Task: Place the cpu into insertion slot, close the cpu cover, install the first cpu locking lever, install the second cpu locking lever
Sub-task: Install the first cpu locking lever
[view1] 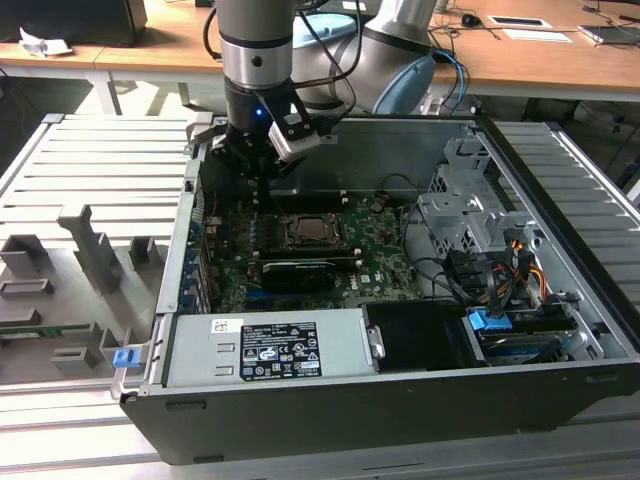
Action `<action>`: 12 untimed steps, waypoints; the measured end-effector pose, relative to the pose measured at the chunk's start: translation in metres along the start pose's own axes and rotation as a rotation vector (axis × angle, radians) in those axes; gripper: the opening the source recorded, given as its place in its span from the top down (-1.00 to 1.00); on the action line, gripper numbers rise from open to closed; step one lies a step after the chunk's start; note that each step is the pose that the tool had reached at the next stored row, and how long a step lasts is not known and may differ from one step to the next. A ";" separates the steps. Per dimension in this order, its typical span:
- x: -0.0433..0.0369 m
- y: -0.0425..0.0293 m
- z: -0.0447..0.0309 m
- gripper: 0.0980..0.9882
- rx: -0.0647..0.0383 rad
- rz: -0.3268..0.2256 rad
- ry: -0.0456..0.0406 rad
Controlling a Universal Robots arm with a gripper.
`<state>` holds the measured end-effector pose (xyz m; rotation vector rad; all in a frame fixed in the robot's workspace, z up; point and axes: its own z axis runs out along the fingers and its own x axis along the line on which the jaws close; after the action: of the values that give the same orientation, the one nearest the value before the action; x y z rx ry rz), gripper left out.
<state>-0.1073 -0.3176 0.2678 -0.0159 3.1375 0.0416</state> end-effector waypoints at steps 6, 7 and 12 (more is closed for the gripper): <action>0.0039 0.0004 0.0001 0.98 0.000 0.045 -0.0013; 0.0046 0.0006 0.0001 0.98 0.000 0.045 -0.0012; 0.0074 0.0017 0.0006 0.98 0.000 0.046 -0.0013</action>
<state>-0.1146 -0.3160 0.2672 0.0558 3.1363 0.0414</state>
